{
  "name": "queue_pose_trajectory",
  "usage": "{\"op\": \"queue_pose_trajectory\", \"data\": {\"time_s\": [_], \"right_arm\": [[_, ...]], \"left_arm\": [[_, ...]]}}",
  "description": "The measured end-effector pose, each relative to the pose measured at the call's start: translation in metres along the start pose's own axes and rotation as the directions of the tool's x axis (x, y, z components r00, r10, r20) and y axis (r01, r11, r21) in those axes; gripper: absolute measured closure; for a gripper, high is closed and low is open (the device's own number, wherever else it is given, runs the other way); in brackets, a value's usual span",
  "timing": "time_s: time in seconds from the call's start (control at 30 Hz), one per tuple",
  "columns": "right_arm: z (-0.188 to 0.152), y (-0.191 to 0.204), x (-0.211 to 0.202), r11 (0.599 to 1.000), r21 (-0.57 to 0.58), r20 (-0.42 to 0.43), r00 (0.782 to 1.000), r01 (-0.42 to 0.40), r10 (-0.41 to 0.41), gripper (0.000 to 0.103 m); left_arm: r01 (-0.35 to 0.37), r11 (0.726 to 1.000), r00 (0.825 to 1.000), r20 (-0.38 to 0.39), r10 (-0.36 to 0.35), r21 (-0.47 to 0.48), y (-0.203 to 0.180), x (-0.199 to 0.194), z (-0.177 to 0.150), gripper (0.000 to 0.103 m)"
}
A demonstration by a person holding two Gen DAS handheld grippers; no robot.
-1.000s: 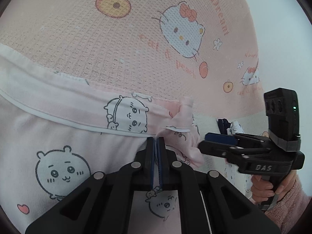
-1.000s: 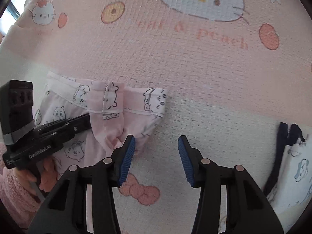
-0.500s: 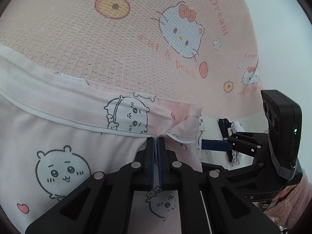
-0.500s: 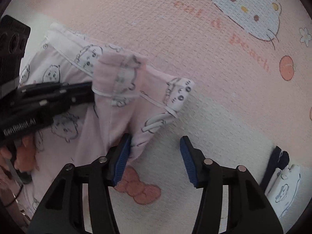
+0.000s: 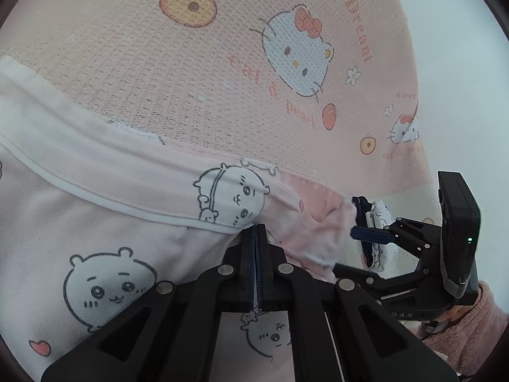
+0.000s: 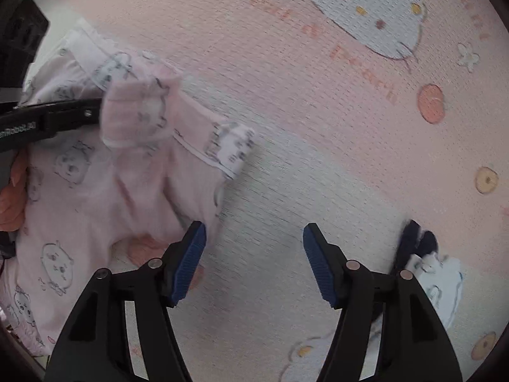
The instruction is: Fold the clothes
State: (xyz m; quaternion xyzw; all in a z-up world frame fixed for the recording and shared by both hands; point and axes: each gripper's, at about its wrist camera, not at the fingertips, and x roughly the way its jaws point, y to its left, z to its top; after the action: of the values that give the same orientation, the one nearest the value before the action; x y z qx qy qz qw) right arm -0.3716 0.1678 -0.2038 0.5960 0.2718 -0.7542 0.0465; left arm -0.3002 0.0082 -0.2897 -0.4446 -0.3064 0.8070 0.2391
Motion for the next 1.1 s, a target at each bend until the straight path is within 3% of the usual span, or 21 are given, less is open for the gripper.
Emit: {"op": "queue_pose_trajectory", "data": {"time_s": [0.07,0.13,0.2,0.27,0.37,0.47,0.53,0.73,1.0,1.1], "right_arm": [[-0.017,-0.032,0.004,0.996,0.041,-0.028,0.997,0.074,-0.073,0.053],[-0.036,-0.063,-0.007,0.976,0.214,-0.006,0.999,-0.034,0.036,0.053],[-0.034,-0.044,-0.023,0.949,0.256,0.087,0.982,-0.186,0.169,0.052],[-0.03,-0.017,-0.036,0.907,0.27,0.175,0.943,-0.324,0.284,0.051],[-0.012,0.045,-0.04,0.898,0.199,0.19,0.915,-0.392,0.357,0.051],[-0.013,0.083,-0.038,0.922,0.162,0.141,0.933,-0.351,0.33,0.052],[-0.017,0.081,-0.029,0.938,0.174,0.126,0.951,-0.301,0.282,0.045],[-0.056,0.023,-0.026,0.849,0.397,0.133,0.937,-0.349,0.323,0.039],[-0.052,0.013,-0.045,0.81,0.481,0.172,0.942,-0.337,0.289,0.039],[-0.058,-0.004,-0.021,0.738,0.548,0.205,0.919,-0.394,0.338,0.039]], "left_arm": [[0.005,1.0,1.0,0.001,-0.005,-0.004,0.001,0.0,0.0,0.1],[0.008,1.0,1.0,0.002,-0.008,-0.007,0.001,0.0,0.0,0.1],[0.009,1.0,1.0,0.003,-0.009,-0.008,0.001,0.001,0.0,0.1],[0.009,1.0,1.0,0.003,-0.009,-0.009,0.001,0.001,0.0,0.1],[0.011,1.0,1.0,0.004,-0.011,-0.011,0.001,0.002,0.0,0.1],[0.012,1.0,1.0,0.004,-0.012,-0.012,0.001,0.002,0.0,0.1],[0.015,1.0,1.0,0.004,-0.015,-0.013,0.002,0.003,0.001,0.1],[0.025,1.0,1.0,0.006,-0.025,-0.016,0.003,0.003,0.001,0.1],[0.031,0.999,0.999,0.008,-0.031,-0.021,0.004,0.003,0.001,0.1],[0.034,0.999,0.999,0.01,-0.034,-0.024,0.004,0.002,0.001,0.1]]}}
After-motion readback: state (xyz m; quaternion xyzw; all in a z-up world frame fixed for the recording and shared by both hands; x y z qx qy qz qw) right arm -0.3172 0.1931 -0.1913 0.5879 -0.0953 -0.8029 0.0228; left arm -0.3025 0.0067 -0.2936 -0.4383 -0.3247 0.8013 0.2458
